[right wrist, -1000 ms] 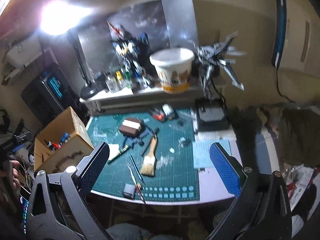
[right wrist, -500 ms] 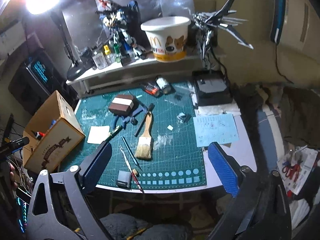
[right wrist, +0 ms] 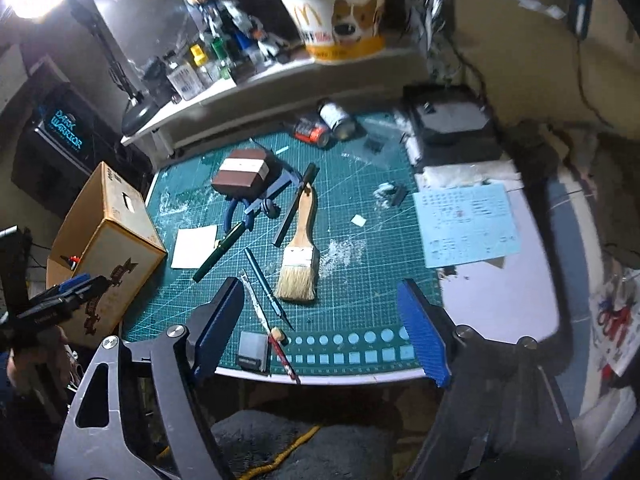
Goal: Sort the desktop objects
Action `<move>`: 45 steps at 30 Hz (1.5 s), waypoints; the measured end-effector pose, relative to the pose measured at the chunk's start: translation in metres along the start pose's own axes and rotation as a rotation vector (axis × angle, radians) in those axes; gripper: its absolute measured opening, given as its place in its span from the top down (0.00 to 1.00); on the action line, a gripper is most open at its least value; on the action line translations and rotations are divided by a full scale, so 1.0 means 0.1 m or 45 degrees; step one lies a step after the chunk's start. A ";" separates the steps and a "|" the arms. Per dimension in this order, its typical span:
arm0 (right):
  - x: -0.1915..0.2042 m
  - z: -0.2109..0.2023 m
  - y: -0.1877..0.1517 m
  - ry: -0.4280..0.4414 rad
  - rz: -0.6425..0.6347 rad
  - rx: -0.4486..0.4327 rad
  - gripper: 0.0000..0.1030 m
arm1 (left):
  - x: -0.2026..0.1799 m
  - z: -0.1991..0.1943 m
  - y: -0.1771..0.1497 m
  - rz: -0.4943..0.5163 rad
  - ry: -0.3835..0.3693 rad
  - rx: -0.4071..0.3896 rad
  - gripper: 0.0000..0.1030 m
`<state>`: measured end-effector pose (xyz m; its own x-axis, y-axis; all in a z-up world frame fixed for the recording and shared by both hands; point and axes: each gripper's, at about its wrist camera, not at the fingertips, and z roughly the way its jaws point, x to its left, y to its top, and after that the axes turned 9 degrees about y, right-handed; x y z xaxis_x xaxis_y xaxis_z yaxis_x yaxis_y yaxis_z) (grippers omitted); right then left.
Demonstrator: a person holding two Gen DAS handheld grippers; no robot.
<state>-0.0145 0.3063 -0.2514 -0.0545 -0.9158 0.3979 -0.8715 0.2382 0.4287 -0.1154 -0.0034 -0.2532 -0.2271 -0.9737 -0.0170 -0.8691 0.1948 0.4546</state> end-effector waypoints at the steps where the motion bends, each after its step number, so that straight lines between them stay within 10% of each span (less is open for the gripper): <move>1: -0.05 0.11 0.05 0.019 0.007 0.027 0.25 | -0.06 0.10 0.02 0.036 -0.007 -0.023 0.00; 9: -0.29 1.20 0.38 0.147 0.017 0.259 0.37 | -0.31 1.06 0.24 0.096 -0.051 0.116 0.10; 16: -0.34 1.97 0.46 0.100 -0.018 0.361 0.63 | -0.42 1.63 0.19 0.122 -0.092 0.188 0.47; 22: -0.31 2.21 0.49 0.073 -0.029 0.352 0.66 | -0.41 1.62 0.17 0.124 -0.113 0.164 0.52; 29: -0.15 2.40 0.51 0.002 -0.136 0.345 0.69 | -0.34 1.66 0.18 0.081 -0.161 0.206 0.83; 45: -0.11 2.14 0.35 -0.029 -0.141 0.286 0.85 | -0.53 1.54 0.13 0.010 -0.252 0.254 0.90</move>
<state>-0.1483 0.2555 -0.4144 0.0386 -0.9399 0.3392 -0.9591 0.0604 0.2765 -0.1826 0.0692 -0.3838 -0.2987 -0.9338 -0.1968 -0.9319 0.2410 0.2712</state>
